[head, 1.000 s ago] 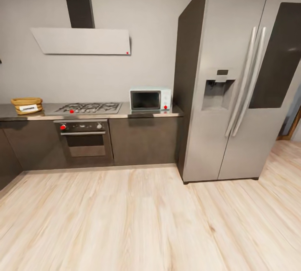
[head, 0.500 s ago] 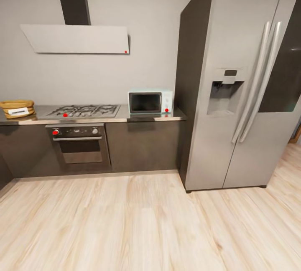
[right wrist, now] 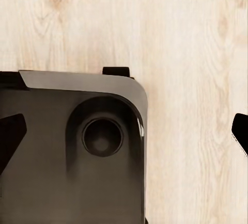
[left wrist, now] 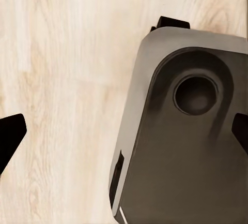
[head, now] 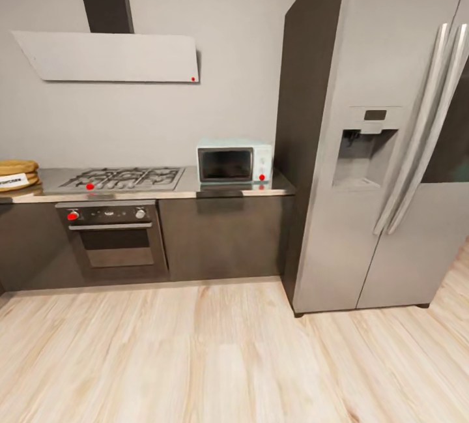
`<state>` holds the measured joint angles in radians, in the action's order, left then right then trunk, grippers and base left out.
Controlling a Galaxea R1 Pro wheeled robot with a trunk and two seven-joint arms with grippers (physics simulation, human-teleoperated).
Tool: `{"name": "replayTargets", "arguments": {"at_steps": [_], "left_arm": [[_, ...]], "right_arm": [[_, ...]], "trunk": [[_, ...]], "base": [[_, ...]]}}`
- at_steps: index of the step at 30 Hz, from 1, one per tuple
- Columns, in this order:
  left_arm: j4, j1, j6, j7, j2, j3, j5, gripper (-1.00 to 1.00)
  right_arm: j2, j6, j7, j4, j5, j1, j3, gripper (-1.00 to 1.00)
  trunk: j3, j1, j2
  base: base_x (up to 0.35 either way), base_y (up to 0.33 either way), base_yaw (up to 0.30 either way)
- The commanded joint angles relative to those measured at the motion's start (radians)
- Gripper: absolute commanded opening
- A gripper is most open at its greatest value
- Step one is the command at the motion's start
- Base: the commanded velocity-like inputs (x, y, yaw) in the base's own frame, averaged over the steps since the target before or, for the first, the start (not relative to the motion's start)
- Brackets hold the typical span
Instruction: In the kitchen, take the popcorn bag from the countertop, put it into the microwave, and heat it until the popcorn is cooked so the cooked popcorn ends up inside the bag.
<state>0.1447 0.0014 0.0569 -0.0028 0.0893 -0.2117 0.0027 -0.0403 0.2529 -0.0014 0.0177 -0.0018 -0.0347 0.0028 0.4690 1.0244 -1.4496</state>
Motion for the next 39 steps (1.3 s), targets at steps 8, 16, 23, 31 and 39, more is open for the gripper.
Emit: {"name": "replayTargets", "arguments": {"at_steps": [8, 16, 23, 31, 39], "left_arm": [[0.003, -0.001, 0.001, 0.0, 0.0, -0.005, 0.0, 1.0], [0.003, 0.0, -0.003, 0.0, -0.002, -0.003, 0.0, 1.0], [0.003, -0.002, 0.001, -0.003, -0.003, -0.003, -0.001, 1.0], [0.003, 0.0, 0.003, -0.006, -0.023, -0.003, -0.001, 1.0], [0.004, 0.0, -0.006, -0.003, -0.02, -0.004, -0.001, 1.0]], "right_arm": [[0.0, 0.003, 0.0, -0.001, 0.0, -0.001, 0.0, 1.0], [0.001, 0.003, 0.002, -0.002, -0.001, -0.001, -0.001, 1.0], [0.009, 0.003, 0.003, -0.002, -0.001, -0.001, -0.001, 1.0], [0.013, 0.003, -0.001, -0.002, -0.001, -0.001, -0.001, 1.0], [0.013, 0.003, 0.0, -0.002, -0.001, -0.001, -0.001, 1.0]], "trunk": [[0.001, 0.001, 0.0], [0.001, 0.001, 0.0], [0.001, 0.001, 0.0], [0.001, 0.001, 0.0], [0.001, 0.001, 0.0]], "base": [[0.34, 0.0, 0.0], [0.34, 0.0, 0.0], [0.339, 0.022, 0.0], [0.337, 0.09, 0.019], [0.337, 0.095, 0.08]]}}
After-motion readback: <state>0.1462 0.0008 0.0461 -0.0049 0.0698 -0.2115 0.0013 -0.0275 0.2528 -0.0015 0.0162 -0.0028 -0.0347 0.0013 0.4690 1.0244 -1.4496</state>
